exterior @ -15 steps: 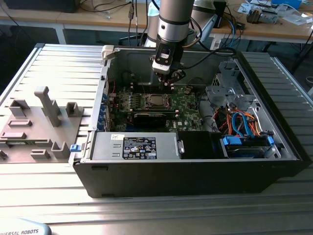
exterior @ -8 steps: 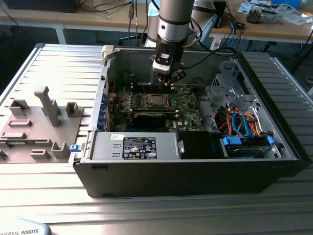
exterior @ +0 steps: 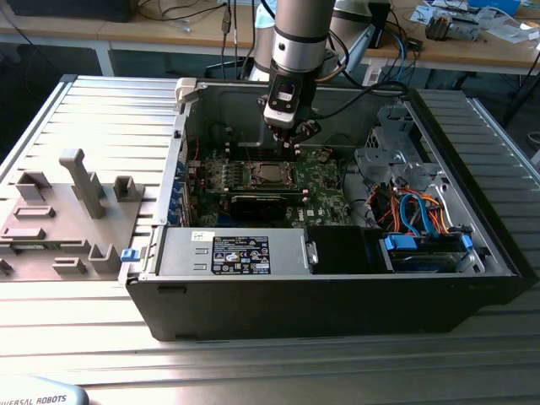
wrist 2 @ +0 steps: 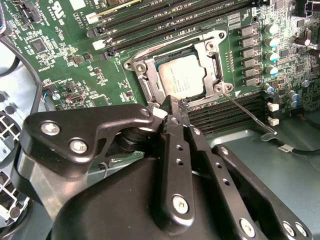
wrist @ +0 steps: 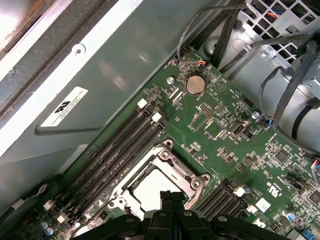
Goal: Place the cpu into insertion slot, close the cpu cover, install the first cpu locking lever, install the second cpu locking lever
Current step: 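Install the first cpu locking lever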
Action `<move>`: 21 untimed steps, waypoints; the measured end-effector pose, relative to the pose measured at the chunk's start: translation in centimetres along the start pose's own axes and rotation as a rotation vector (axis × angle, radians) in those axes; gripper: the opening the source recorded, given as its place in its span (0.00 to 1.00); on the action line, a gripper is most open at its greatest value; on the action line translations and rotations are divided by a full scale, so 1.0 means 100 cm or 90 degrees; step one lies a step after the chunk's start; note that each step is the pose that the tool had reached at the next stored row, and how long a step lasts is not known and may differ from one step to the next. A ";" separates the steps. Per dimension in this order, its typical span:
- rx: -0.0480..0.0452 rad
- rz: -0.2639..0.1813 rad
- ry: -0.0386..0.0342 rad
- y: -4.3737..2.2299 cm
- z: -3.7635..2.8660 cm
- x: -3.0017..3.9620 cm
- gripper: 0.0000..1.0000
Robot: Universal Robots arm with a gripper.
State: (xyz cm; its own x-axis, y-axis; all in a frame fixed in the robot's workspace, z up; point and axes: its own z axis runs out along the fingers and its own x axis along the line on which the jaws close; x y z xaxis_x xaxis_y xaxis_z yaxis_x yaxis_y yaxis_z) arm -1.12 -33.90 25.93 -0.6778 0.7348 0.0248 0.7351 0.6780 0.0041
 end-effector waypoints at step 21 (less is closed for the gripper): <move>0.0005 -0.020 0.0001 0.0000 0.0000 0.0000 0.11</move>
State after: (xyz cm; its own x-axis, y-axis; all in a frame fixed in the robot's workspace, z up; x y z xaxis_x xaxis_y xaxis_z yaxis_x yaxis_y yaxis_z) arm -1.12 -33.90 25.93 -0.7009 0.7129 0.0249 0.7132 0.7010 0.0041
